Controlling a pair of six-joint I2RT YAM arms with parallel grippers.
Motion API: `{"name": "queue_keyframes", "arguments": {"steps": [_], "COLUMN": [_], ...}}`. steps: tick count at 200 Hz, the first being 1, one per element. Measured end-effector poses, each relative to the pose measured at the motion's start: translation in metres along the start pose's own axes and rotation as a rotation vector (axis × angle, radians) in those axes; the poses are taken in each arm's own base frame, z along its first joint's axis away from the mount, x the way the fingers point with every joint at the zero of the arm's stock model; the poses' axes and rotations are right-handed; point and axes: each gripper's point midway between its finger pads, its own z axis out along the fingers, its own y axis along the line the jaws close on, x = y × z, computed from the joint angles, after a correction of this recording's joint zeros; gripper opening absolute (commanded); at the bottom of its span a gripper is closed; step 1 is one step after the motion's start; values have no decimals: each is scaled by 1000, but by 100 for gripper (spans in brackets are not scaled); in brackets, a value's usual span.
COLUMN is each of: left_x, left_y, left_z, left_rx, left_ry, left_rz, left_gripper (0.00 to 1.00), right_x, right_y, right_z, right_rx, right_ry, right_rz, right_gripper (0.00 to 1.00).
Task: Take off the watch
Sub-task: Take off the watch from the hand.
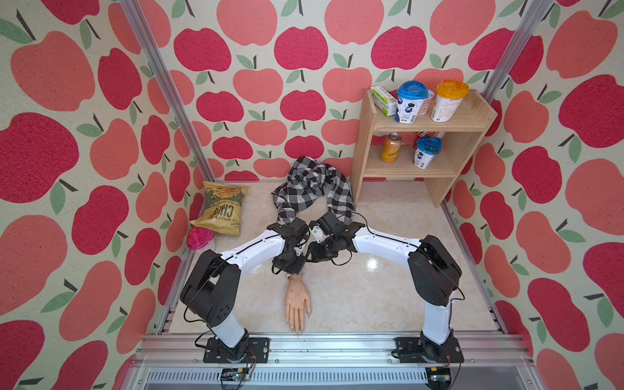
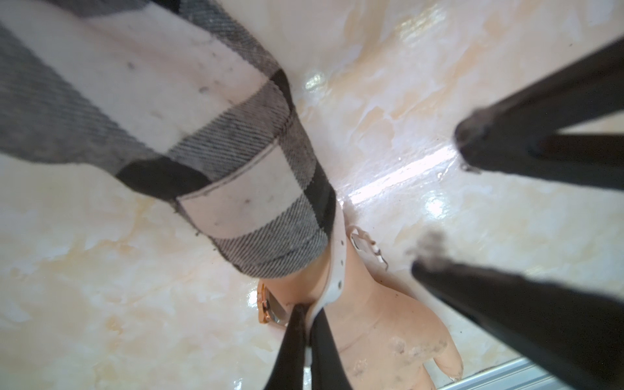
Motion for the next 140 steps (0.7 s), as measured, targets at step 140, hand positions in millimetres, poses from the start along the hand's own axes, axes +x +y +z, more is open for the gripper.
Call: {"name": "queue_keyframes", "arguments": {"steps": [140], "left_x": [33], "left_y": [34], "left_z": [-24], "left_rx": [-38], "left_ry": [-221], "left_rz": [-499], "left_gripper": [8], "right_x": [21], "right_y": [15], "right_z": [10], "right_rx": [-20], "right_ry": [38], "right_rz": [-29], "right_gripper": [50]}}
